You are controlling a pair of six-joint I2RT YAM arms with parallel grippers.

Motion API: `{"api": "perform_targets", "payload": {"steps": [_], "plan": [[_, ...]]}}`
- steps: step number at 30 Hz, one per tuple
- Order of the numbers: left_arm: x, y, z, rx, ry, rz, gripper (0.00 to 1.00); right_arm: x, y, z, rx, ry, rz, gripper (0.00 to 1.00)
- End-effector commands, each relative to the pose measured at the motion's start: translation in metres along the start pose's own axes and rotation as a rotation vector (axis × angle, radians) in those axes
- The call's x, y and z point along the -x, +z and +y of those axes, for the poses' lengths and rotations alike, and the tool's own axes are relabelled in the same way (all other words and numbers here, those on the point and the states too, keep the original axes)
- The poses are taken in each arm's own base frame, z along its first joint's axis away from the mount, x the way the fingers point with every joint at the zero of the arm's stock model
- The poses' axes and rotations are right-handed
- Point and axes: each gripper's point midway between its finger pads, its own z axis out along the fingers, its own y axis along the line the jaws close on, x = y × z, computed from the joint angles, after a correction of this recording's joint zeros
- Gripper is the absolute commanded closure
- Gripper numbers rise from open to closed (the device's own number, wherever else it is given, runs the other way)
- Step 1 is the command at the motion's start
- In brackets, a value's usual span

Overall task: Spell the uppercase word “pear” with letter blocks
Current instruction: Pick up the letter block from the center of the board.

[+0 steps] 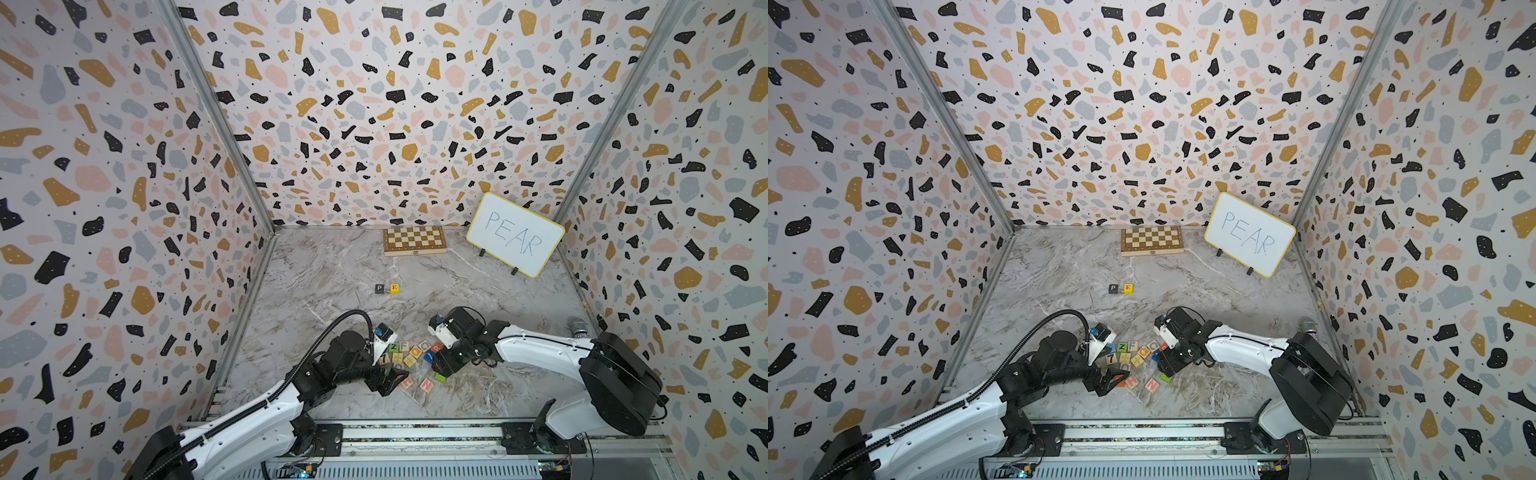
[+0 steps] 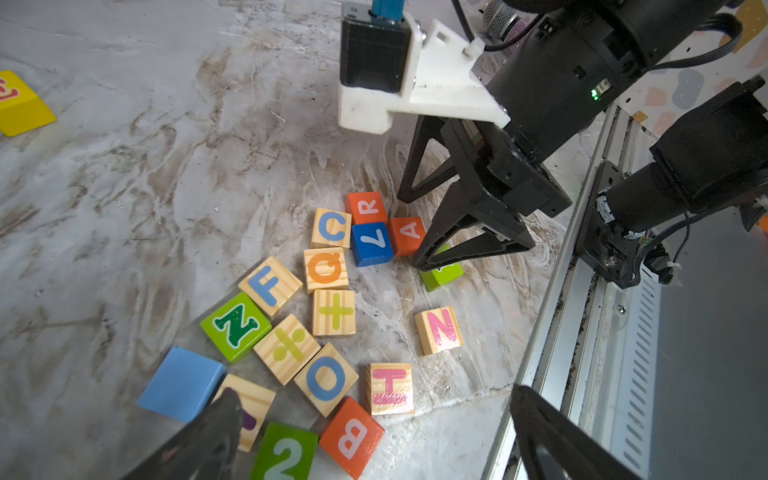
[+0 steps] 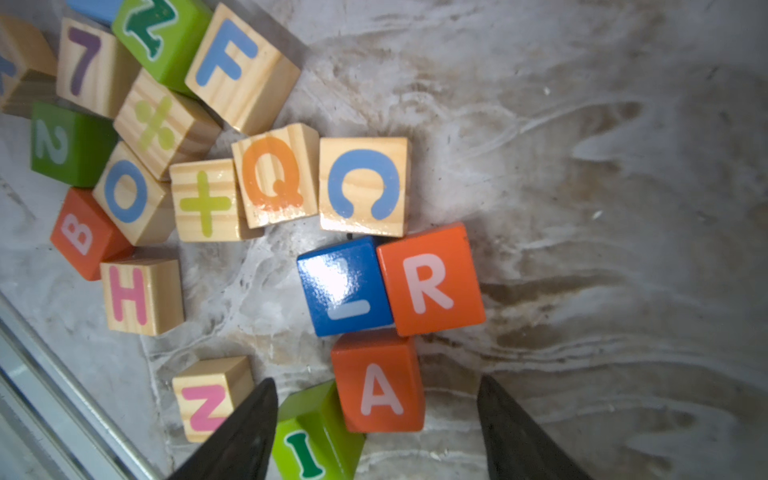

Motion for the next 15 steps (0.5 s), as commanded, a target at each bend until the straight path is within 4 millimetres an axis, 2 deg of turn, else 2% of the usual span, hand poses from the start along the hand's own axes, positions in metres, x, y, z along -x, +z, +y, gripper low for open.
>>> {"api": "perform_targets", "payload": {"steps": [1,15], "plan": [[0.0096,0.0016,-0.006,-0.025,0.044,-0.035,0.01,0.011,-0.0042,-0.0001,-0.019,-0.009,-0.013,0.24],[0.0129,0.003,-0.0056,-0.017,0.071,-0.037,0.01,0.0111,0.0054,-0.0042,-0.067,-0.007,0.028,0.34]]}}
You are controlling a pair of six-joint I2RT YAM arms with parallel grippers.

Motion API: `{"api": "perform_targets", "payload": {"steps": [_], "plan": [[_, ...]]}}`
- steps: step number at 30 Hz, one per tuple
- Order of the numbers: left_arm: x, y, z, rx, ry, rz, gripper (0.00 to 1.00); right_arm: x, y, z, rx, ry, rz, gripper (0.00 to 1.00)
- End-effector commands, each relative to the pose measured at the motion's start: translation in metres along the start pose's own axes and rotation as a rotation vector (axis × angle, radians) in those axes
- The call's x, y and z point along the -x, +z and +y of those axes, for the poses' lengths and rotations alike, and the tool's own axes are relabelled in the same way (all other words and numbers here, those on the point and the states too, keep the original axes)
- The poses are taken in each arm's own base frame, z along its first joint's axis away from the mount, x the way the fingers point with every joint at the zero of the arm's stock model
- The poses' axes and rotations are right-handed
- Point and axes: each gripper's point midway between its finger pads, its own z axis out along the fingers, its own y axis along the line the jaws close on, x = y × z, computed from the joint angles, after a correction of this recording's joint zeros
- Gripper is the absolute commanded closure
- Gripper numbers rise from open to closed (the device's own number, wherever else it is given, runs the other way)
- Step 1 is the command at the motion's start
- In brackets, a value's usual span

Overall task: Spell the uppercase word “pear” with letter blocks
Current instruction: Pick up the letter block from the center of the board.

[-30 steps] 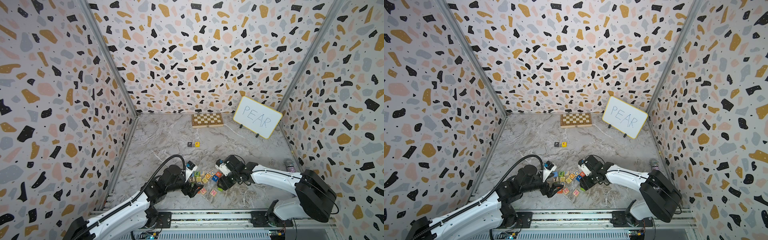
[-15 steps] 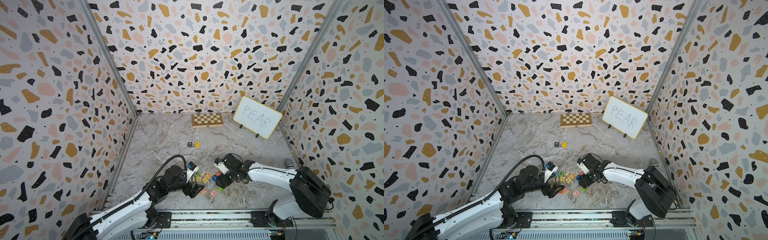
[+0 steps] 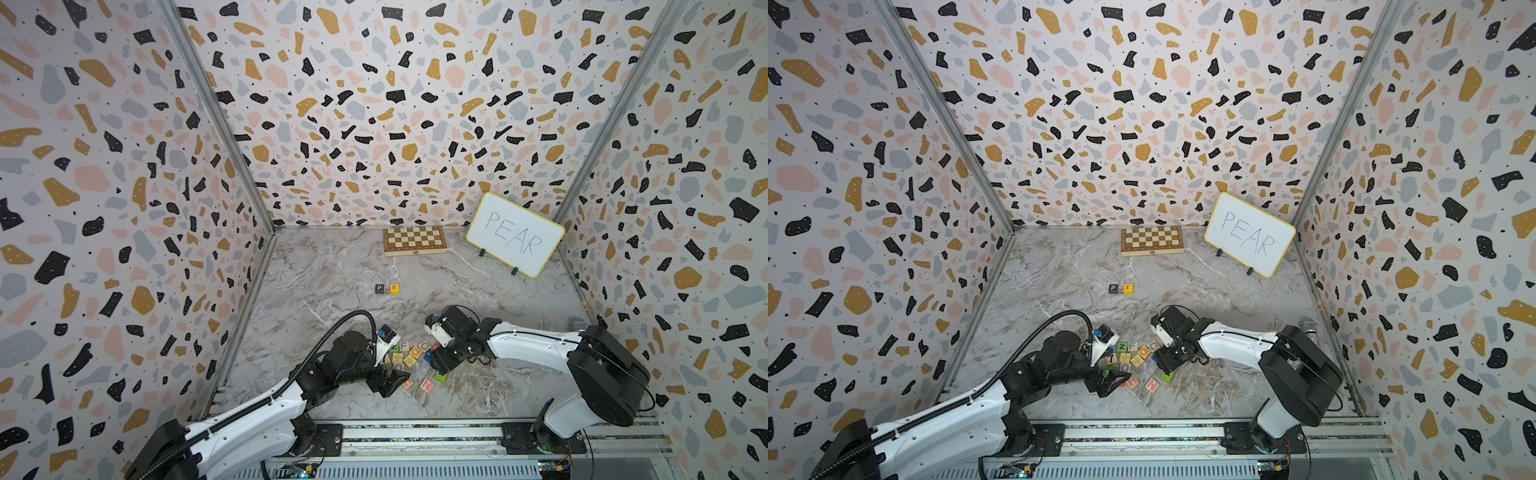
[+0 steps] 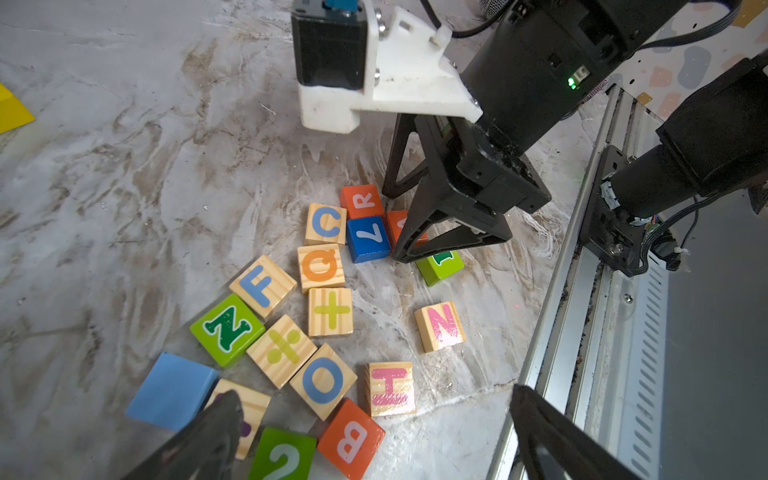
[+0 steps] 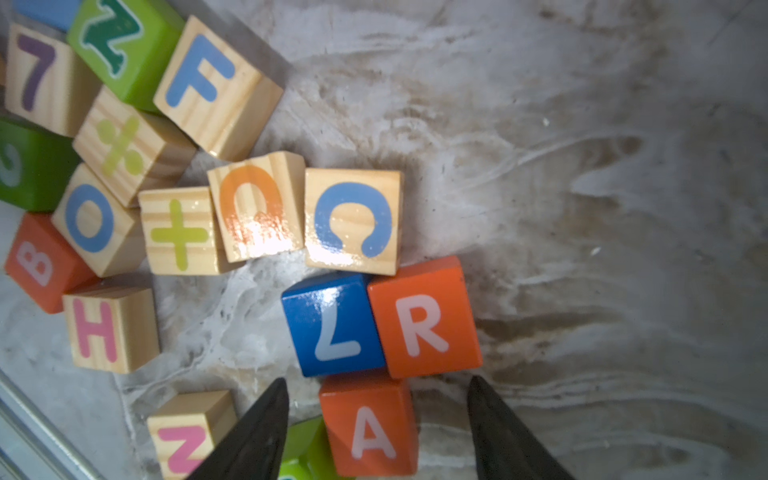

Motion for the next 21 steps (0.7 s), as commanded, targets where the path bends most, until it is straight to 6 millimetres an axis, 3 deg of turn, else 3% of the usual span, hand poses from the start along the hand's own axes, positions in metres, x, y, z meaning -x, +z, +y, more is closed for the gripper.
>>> {"api": "perform_targets", "payload": {"steps": [1,9,15,21], "plan": [[0.016,-0.002,-0.004,-0.01,0.045,-0.05,0.01,0.003,-0.003,-0.003,-0.035,0.009,0.017,0.35],[0.019,-0.004,-0.005,-0.005,0.061,-0.059,0.01,-0.001,-0.007,-0.015,-0.103,0.024,0.034,0.47],[0.019,-0.004,-0.006,-0.011,0.075,-0.045,0.01,0.0,-0.01,-0.016,-0.118,0.033,0.032,0.4],[0.019,-0.008,-0.007,-0.009,0.084,-0.046,0.01,-0.001,-0.012,-0.01,-0.089,0.054,0.037,0.39]]}}
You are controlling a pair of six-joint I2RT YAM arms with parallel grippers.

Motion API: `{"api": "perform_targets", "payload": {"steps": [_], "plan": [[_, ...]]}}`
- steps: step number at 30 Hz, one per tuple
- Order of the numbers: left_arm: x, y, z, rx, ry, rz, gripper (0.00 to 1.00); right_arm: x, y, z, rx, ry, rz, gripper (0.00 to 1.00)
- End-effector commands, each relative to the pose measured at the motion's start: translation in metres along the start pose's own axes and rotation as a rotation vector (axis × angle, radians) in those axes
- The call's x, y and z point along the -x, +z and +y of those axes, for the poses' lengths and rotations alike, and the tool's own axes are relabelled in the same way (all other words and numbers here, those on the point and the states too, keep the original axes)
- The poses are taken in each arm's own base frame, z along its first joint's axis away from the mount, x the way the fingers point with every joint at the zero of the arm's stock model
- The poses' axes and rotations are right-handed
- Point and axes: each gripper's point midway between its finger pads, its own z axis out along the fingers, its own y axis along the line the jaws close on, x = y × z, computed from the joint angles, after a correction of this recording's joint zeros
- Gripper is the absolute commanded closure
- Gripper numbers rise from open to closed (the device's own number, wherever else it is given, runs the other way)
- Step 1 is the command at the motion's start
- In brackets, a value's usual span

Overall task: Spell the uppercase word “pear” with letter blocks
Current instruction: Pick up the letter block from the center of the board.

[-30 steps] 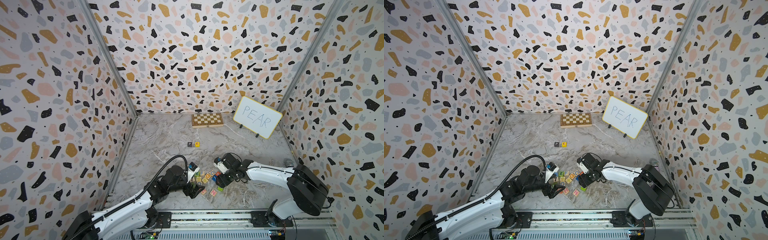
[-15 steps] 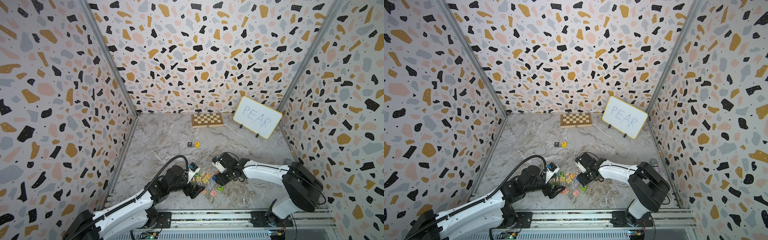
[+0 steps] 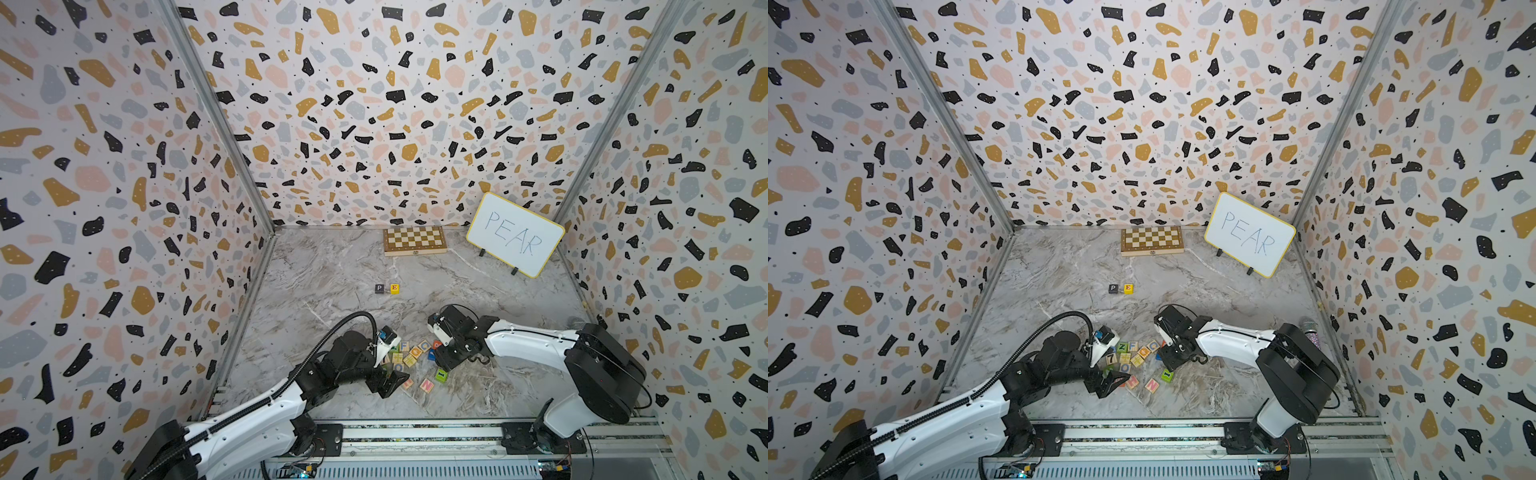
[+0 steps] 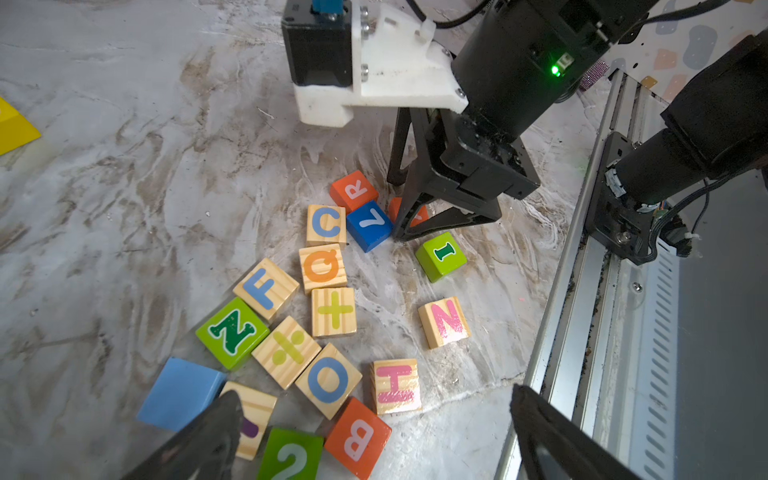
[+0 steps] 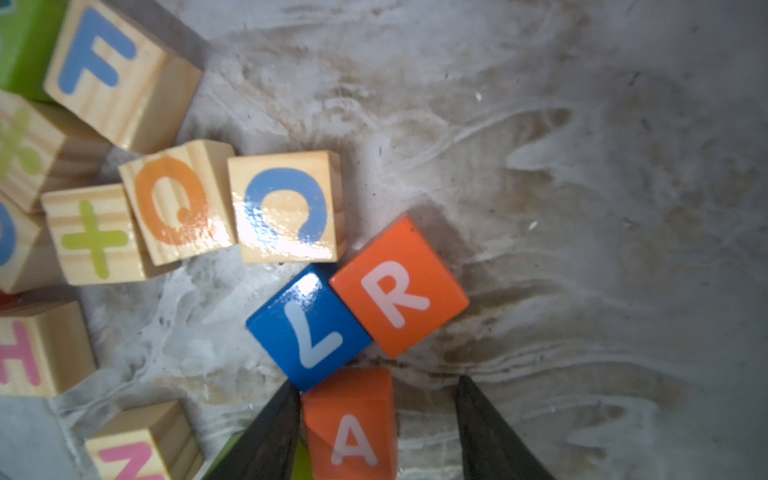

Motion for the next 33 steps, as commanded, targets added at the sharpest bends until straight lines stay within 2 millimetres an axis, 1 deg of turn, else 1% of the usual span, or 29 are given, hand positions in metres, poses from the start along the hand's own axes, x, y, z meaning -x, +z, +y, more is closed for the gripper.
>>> {"api": "perform_targets", "payload": {"steps": [1,2,6,11,15,16,18,20,26,31,33], "plan": [[0.02,-0.0065,-0.006,-0.011,0.037,-0.05,0.01,0.0041,-0.0116,0.0051,0.007,0.02,-0.004,0.37],[0.0209,-0.0069,-0.0064,-0.013,0.038,-0.052,0.01,0.0033,-0.0115,0.006,0.005,0.02,0.0,0.36],[0.0213,-0.0065,-0.0083,-0.022,0.043,-0.052,0.01,0.0012,-0.0099,0.0093,-0.001,0.03,0.011,0.36],[0.0219,-0.0079,-0.0092,-0.019,0.056,-0.051,0.01,-0.0024,-0.007,0.0099,-0.033,0.023,0.029,0.42],[0.0213,-0.0085,-0.0089,-0.016,0.056,-0.047,0.01,-0.0025,-0.0087,0.0084,-0.046,0.026,0.031,0.46],[0.0209,-0.0081,-0.0089,-0.017,0.056,-0.045,0.01,-0.0024,-0.0088,0.0087,-0.047,0.026,0.031,0.46],[0.0206,-0.0075,-0.0091,-0.018,0.056,-0.041,0.01,-0.0034,-0.0081,0.0074,-0.053,0.027,0.038,0.41],[0.0209,-0.007,-0.0088,-0.017,0.055,-0.042,0.01,-0.0025,-0.0078,0.0067,-0.058,0.024,0.04,0.41],[0.0232,-0.0074,-0.0128,-0.029,0.068,-0.054,0.01,-0.0016,-0.0068,0.0063,-0.063,0.018,0.038,0.46],[0.0228,-0.0081,-0.0127,-0.021,0.074,-0.049,0.01,-0.0005,-0.01,0.0053,-0.065,0.018,0.021,0.56],[0.0217,-0.0074,-0.0125,-0.019,0.075,-0.049,0.01,-0.002,-0.0086,0.0049,-0.065,0.018,0.023,0.62]]}}
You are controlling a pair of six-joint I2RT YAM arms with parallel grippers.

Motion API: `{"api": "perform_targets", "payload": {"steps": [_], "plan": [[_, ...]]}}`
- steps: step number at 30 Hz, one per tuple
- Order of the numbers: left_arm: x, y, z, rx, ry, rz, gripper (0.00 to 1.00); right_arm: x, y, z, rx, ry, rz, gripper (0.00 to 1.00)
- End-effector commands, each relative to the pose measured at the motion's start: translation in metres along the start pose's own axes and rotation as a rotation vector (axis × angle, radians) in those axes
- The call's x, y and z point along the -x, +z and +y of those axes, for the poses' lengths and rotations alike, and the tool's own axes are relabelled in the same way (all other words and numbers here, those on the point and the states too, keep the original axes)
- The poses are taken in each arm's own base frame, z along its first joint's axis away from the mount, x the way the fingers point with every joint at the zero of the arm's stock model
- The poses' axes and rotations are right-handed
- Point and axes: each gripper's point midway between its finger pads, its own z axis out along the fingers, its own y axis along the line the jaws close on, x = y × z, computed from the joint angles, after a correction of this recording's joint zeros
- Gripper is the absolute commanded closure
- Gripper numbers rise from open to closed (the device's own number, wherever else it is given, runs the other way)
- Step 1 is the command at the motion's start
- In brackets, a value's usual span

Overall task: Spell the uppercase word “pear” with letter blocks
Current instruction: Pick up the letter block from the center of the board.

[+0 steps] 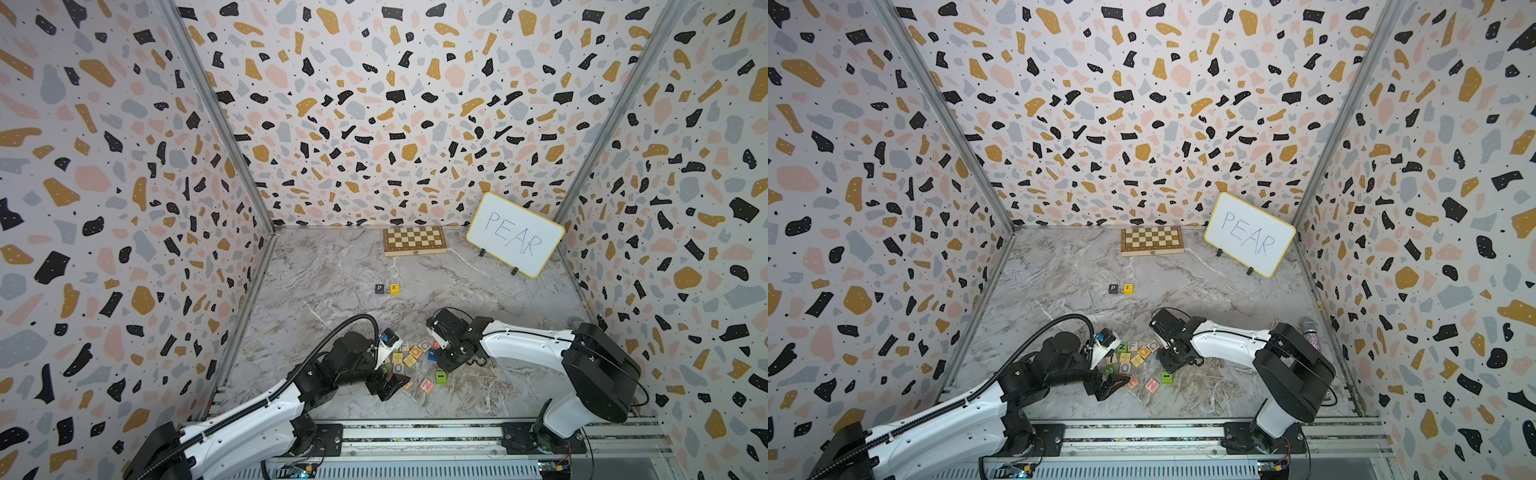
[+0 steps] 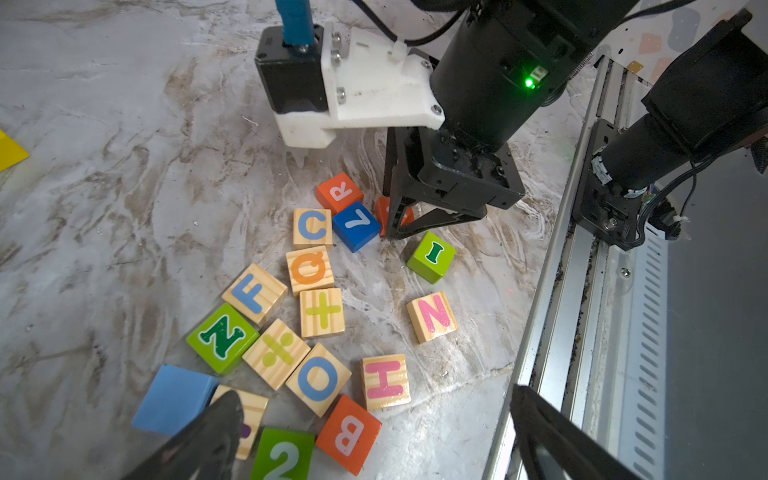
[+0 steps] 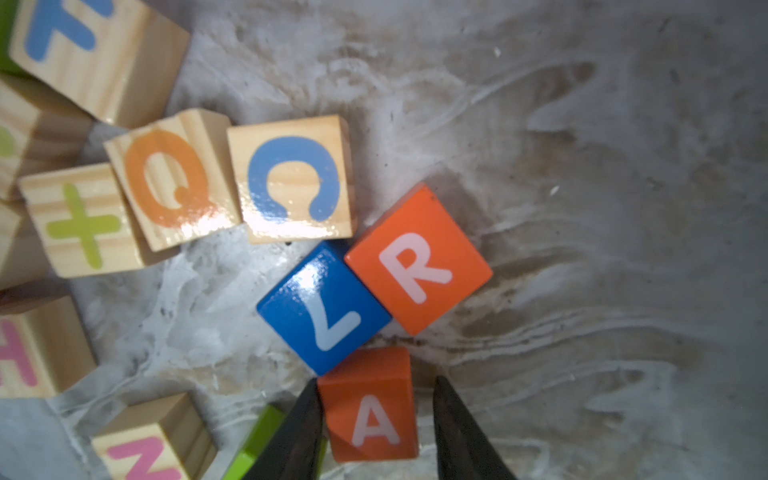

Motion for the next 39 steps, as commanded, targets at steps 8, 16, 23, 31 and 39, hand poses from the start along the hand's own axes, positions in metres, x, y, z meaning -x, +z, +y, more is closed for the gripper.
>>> {"api": "perform_targets", "payload": {"steps": [8,16,23,31,39], "plan": [[0.021,-0.002,-0.008,-0.025,0.05,-0.067,0.01,0.005,-0.008,-0.001,-0.014,-0.005,-0.015,0.72],[0.028,-0.002,-0.013,-0.053,0.08,-0.093,0.01,0.013,-0.022,-0.001,0.015,0.01,-0.066,0.76],[0.042,-0.009,-0.013,-0.032,0.123,-0.108,0.01,0.017,-0.032,-0.003,0.052,0.032,-0.101,0.78],[0.073,-0.019,-0.015,-0.009,0.209,-0.179,0.01,0.038,-0.056,-0.005,0.096,0.055,-0.171,0.79],[0.11,-0.022,-0.001,0.055,0.289,-0.26,0.01,0.066,-0.07,-0.01,0.125,0.089,-0.228,0.79]]}}
